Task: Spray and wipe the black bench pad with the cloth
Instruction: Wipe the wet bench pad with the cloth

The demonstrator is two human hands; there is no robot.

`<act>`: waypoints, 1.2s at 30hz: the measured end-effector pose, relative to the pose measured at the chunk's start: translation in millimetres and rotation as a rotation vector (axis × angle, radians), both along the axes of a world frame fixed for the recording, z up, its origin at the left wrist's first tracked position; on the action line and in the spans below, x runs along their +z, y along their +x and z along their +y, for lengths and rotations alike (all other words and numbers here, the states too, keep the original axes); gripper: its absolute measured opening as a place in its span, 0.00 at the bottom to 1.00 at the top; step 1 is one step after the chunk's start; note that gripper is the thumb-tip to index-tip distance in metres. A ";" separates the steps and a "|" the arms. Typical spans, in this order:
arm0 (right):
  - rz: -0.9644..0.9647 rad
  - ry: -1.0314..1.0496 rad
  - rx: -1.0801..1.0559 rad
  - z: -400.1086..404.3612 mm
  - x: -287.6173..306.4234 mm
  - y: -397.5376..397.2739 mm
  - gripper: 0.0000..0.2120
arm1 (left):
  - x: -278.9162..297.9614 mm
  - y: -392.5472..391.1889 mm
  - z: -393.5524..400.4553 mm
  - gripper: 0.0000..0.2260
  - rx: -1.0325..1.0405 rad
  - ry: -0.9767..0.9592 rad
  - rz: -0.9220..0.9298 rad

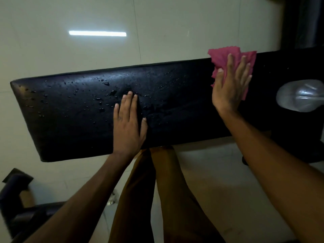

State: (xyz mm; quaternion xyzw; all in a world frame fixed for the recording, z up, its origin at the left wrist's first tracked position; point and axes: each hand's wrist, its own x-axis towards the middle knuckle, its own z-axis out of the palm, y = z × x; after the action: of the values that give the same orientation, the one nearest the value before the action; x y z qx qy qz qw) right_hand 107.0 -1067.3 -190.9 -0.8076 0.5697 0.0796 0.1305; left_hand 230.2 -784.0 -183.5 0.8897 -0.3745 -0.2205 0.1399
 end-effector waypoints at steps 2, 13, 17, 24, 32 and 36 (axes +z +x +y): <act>-0.004 -0.009 -0.031 10.8 -2.2 12.5 0.27 | -0.2 -0.6 -0.1 0.29 0.007 0.001 0.001; 0.037 -0.003 0.261 109.0 -10.0 85.8 0.27 | -6.2 13.0 14.2 0.29 -0.101 -0.060 -0.071; 0.051 -0.003 0.266 127.1 -9.8 101.9 0.27 | -6.8 23.9 35.3 0.29 -0.012 -0.056 -0.095; 0.067 -0.006 0.308 192.5 -11.0 144.8 0.28 | -9.9 59.8 116.9 0.29 -0.032 -0.040 -0.147; 0.045 0.015 0.413 275.5 -12.4 211.9 0.28 | -18.2 76.8 178.8 0.29 0.013 -0.087 -0.172; 0.032 0.005 0.487 304.0 -14.8 240.0 0.28 | -23.9 80.8 196.0 0.29 0.040 -0.110 -0.178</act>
State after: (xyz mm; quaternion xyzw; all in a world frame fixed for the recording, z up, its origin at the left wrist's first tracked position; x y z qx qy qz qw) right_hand 347.0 -763.3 -205.7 -0.9193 0.3601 0.1231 0.1003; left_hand 311.0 -588.0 -207.5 0.9041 -0.3791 -0.1169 0.1589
